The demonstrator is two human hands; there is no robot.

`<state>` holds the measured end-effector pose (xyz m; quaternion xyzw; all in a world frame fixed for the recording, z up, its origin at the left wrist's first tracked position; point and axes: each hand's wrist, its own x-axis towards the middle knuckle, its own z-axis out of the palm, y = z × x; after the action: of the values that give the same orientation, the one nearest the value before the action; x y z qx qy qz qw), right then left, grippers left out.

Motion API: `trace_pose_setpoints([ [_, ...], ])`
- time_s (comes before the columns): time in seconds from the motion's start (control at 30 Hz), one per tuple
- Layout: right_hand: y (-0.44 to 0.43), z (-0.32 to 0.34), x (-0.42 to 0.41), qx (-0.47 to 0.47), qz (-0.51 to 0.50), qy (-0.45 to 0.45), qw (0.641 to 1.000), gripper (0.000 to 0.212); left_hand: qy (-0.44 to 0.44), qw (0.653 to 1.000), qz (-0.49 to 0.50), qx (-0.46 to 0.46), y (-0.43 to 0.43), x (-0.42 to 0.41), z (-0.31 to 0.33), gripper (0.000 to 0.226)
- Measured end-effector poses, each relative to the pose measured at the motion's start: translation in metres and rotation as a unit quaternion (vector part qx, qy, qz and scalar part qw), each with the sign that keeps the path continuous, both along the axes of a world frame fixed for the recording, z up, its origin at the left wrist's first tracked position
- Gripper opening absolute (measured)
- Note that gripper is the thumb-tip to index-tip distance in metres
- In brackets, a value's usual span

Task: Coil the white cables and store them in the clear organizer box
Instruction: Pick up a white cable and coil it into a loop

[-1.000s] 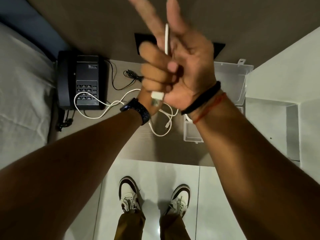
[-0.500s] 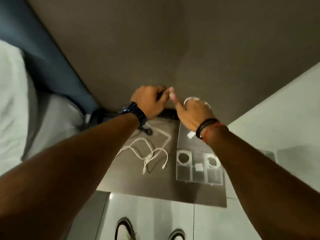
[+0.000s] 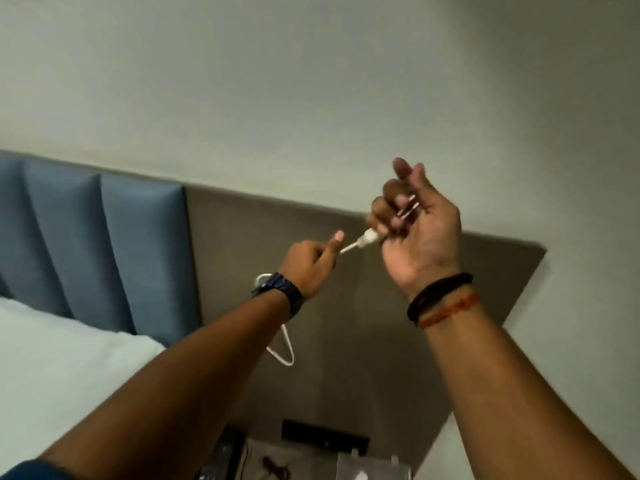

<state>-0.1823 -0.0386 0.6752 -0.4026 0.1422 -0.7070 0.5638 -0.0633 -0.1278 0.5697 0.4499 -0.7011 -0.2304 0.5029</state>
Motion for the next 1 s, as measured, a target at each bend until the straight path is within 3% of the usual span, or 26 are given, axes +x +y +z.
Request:
trace_pose_setpoints([
  [0.07,0.006,0.042,-0.003,0.004,-0.208,0.024,0.978,0.013,-0.034,0.999,-0.028,-0.026,0.017,0.001,0.038,0.066],
  [0.1,0.007,0.055,-0.007,0.003,-0.337,0.081,0.938,0.024,-0.051,0.997,-0.039,-0.038,0.025,0.002,0.056,0.065],
  [0.17,0.005,0.068,-0.021,-0.019,-0.544,0.266,0.795,0.044,-0.08,0.994,-0.044,-0.063,0.038,0.007,0.09,0.062],
  [0.2,0.008,0.069,-0.026,-0.03,-0.588,0.375,0.717,0.051,-0.09,0.992,-0.038,-0.08,0.044,0.011,0.107,0.061],
  [0.27,0.018,0.066,-0.036,-0.028,-0.583,0.582,0.566,0.07,-0.101,0.989,-0.021,-0.11,0.053,0.02,0.134,0.061],
  [0.3,0.023,0.063,-0.038,-0.019,-0.546,0.671,0.501,0.081,-0.1,0.987,-0.013,-0.123,0.056,0.024,0.147,0.062],
  [0.33,0.027,0.06,-0.039,0.001,-0.49,0.739,0.462,0.087,-0.095,0.987,-0.005,-0.132,0.058,0.026,0.156,0.062],
  [0.37,0.034,0.059,-0.038,0.024,-0.424,0.78,0.459,0.09,-0.088,0.986,0.005,-0.141,0.059,0.029,0.166,0.063],
  [0.4,0.04,0.058,-0.036,0.041,-0.353,0.795,0.492,0.091,-0.083,0.985,0.017,-0.148,0.06,0.03,0.173,0.064],
  [0.47,0.056,0.055,-0.033,0.053,-0.183,0.746,0.639,0.089,-0.079,0.984,0.038,-0.157,0.06,0.031,0.186,0.065],
  [0.53,0.072,0.055,-0.03,0.055,0.017,0.609,0.791,0.084,-0.078,0.983,0.051,-0.158,0.059,0.027,0.19,0.064],
  [0.57,0.08,0.06,-0.029,0.036,0.105,0.516,0.849,0.08,-0.076,0.983,0.055,-0.157,0.06,0.023,0.19,0.066],
  [0.6,0.089,0.067,-0.026,0.006,0.178,0.424,0.888,0.074,-0.069,0.984,0.053,-0.154,0.061,0.018,0.188,0.068],
  [0.67,0.103,0.083,-0.02,-0.071,0.246,0.269,0.928,0.064,-0.038,0.989,0.03,-0.14,0.065,0.005,0.182,0.069],
  [0.73,0.11,0.101,-0.019,-0.135,0.193,0.165,0.958,0.055,-0.013,0.993,-0.008,-0.114,0.07,-0.009,0.177,0.07],
  [0.8,0.108,0.119,-0.021,-0.162,0.074,0.084,0.98,0.04,-0.019,0.995,-0.037,-0.087,0.078,-0.02,0.175,0.067],
  [0.87,0.096,0.132,-0.026,-0.161,-0.122,0.039,0.979,0.023,-0.05,0.995,-0.061,-0.066,0.085,-0.027,0.174,0.067],
  [0.9,0.09,0.137,-0.031,-0.155,-0.265,0.046,0.951,0.02,-0.072,0.993,-0.067,-0.064,0.088,-0.029,0.175,0.066],
  [0.93,0.082,0.141,-0.039,-0.145,-0.425,0.07,0.891,0.024,-0.092,0.991,-0.068,-0.066,0.09,-0.029,0.175,0.064],
  [1.0,0.063,0.142,-0.064,-0.154,-0.638,0.173,0.735,0.032,-0.102,0.991,-0.054,-0.074,0.093,-0.025,0.179,0.062],
])
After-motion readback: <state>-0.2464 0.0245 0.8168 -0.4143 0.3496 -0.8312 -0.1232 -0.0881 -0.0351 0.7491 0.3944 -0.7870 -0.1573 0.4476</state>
